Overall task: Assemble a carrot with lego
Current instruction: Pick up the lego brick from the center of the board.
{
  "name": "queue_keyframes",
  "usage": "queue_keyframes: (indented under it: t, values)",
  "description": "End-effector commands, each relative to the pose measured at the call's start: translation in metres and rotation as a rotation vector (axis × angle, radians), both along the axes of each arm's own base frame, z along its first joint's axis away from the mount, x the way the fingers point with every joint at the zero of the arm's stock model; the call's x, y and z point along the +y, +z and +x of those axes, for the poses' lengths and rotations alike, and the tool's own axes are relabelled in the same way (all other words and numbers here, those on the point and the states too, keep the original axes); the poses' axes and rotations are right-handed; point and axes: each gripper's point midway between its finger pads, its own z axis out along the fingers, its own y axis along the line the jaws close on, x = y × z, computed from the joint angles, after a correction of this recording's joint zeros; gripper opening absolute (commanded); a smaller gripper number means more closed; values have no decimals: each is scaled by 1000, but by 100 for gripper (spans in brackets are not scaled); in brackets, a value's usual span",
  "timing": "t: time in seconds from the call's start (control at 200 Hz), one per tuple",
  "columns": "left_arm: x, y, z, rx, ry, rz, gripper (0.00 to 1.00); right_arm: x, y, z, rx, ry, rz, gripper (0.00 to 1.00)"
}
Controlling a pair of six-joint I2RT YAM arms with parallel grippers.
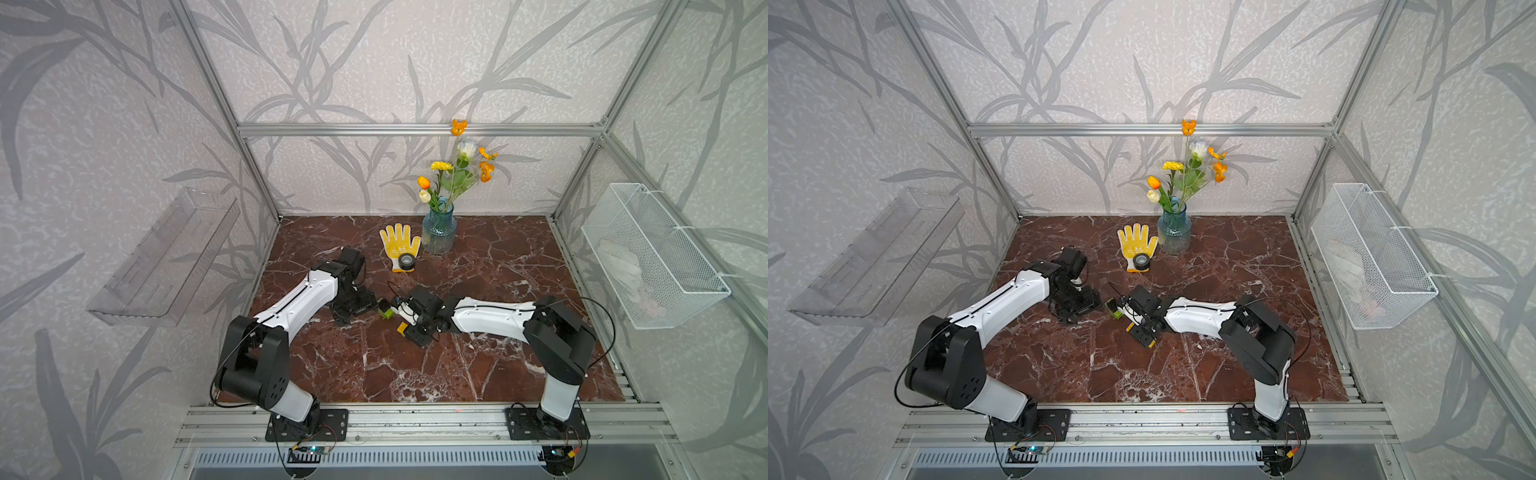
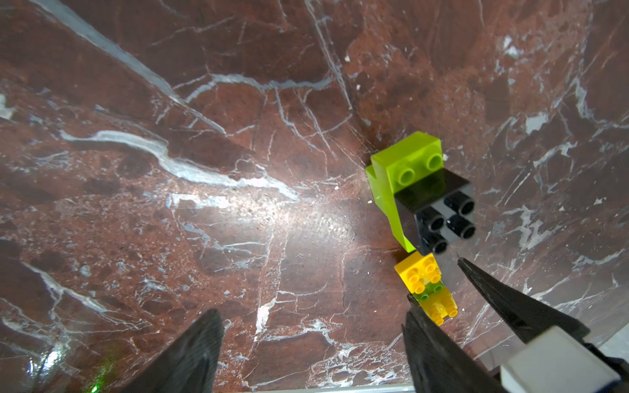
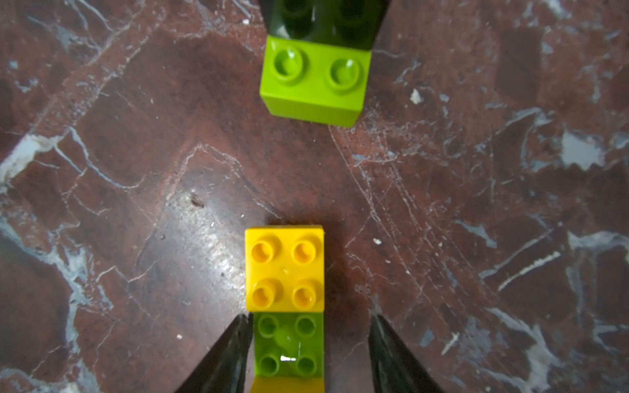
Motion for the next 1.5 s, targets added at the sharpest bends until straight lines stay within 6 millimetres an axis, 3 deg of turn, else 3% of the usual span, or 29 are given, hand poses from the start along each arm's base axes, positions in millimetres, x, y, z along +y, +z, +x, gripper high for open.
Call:
queue_keyframes:
  t: [0.0,0.31,0.505,0.745,0.935,1.144,1.499]
  values:
    - [6,-7,1,21,-10,-3,84,-3,-4,-3,23,18,-35,51]
    - [13,-14,1,44,-3,-14,82,-6,-13,-10,55,57,-94,49]
    - [11,-16,0,44,-1,-26,82,-8,-19,-14,60,70,-122,55]
    - [11,-18,2,48,-2,-26,81,-7,-21,-11,48,65,-129,49]
    - [11,-23,1,58,-6,-24,81,-6,-6,-7,15,52,-112,41]
    - [10,-23,4,56,-4,-25,80,-5,10,-3,-4,39,-105,38]
    - [13,-30,9,58,-1,-2,82,8,63,17,-49,-43,-74,38]
